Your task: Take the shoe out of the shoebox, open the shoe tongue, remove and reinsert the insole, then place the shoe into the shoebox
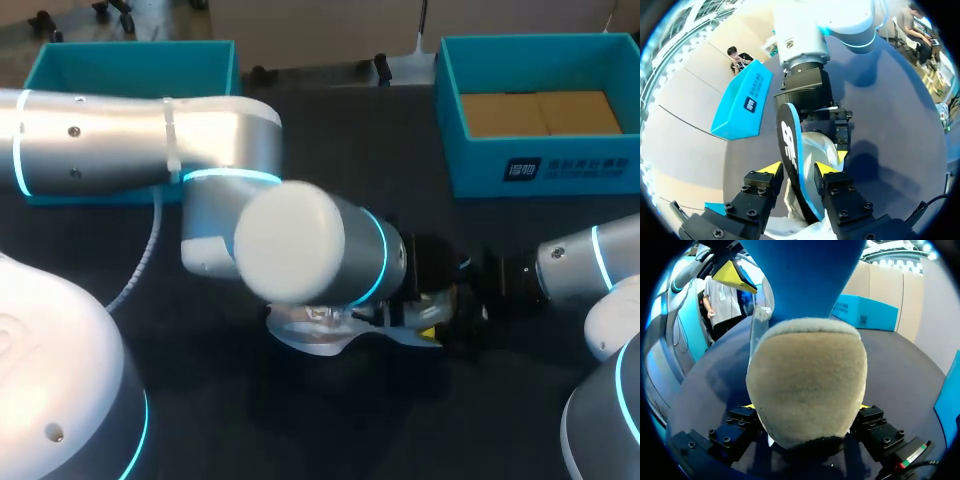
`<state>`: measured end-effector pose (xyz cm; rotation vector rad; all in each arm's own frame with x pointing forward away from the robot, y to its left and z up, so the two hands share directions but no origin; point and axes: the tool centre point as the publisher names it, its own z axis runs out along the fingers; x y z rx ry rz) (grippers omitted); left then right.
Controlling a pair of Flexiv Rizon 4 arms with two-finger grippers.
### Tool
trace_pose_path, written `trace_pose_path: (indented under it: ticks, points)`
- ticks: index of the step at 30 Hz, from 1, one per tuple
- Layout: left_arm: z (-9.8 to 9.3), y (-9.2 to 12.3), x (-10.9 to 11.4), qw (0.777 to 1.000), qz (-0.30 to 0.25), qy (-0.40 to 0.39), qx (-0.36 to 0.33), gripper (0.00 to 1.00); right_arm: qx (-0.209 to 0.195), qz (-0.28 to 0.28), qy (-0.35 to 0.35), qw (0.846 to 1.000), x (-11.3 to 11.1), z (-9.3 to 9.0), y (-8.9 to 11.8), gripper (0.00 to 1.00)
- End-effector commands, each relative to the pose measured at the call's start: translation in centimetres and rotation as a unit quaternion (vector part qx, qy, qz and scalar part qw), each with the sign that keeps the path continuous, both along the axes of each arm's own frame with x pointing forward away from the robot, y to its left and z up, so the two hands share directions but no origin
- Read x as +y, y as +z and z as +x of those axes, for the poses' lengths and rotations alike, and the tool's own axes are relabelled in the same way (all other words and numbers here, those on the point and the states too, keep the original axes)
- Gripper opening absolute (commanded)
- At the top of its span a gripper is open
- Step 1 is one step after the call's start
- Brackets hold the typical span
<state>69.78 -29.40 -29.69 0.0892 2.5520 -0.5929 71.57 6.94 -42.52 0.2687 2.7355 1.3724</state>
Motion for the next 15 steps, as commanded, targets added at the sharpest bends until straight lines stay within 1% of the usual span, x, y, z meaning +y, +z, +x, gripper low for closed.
trace_pose_path:
  ticks: [1,9,15]
  points:
    - [-0.33,-0.73,-0.23,0.999,-0.015,0.016,-0.027,0.42,0.000,-0.002,-0.001,1.000,0.09,0.03,-0.15,0.00]
    - [-0.13,-1.36,-0.08,0.998,-0.029,0.037,-0.042,0.44,0.000,-0.002,-0.001,1.000,0.09,0.03,-0.15,0.00]
    - [0.31,-1.67,0.03,0.997,-0.033,0.048,-0.052,0.42,0.000,-0.002,-0.001,1.000,0.09,0.03,-0.15,0.00]
